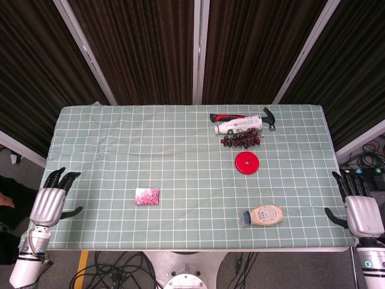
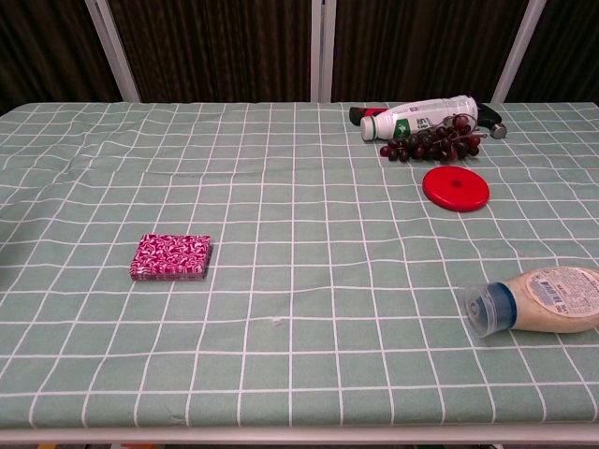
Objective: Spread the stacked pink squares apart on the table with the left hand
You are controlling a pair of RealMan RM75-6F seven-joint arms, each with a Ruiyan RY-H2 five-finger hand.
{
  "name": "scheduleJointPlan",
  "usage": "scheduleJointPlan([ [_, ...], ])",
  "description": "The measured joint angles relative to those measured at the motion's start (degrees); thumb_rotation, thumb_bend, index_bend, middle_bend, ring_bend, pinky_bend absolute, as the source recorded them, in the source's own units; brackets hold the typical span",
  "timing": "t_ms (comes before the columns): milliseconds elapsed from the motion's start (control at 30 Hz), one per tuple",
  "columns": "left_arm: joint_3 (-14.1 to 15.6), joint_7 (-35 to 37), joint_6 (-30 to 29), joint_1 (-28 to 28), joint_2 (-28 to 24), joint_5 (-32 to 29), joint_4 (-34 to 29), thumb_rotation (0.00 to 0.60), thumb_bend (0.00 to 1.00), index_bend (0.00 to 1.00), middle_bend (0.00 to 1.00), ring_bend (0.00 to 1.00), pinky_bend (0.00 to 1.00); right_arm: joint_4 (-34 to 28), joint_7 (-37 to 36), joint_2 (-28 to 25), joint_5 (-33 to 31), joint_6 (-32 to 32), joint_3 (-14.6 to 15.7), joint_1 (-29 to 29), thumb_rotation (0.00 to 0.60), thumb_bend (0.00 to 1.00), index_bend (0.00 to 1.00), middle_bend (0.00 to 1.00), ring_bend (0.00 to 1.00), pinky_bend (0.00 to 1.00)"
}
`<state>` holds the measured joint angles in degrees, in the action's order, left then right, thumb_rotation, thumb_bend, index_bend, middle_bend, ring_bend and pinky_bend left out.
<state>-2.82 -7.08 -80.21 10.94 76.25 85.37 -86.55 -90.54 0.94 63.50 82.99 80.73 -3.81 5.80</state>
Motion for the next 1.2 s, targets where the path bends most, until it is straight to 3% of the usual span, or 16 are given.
scheduleJointPlan([
  [333, -0.16, -0.3, 4.28, 3.51, 1.74, 1.23, -2.51, 0.6, 0.06, 0.16, 0.18, 0.04, 0.1, -0.68, 0.02, -1.16, -0.43, 0.39, -0.66, 0.06, 0.6, 0.17, 0.0, 0.0, 0.0, 0.0],
  [667, 0.26, -2.74, 11.11, 8.2, 6.8, 1.38, -3.32, 0.6, 0.06, 0.16, 0.18, 0.04, 0.1, 0.22, -0.24, -0.74, -1.03, -0.69, -0.5, 0.28, 0.6, 0.17, 0.0, 0.0, 0.0, 0.0],
  [1200, -0.9, -7.94, 20.46, 15.2, 15.58, -3.64, 1.71, 0.6, 0.07, 0.16, 0.19, 0.04, 0.1, 1.36, -1.43, -0.64, -1.38, -1.06, -0.51, 0.31, 0.6, 0.17, 0.0, 0.0, 0.0, 0.0],
])
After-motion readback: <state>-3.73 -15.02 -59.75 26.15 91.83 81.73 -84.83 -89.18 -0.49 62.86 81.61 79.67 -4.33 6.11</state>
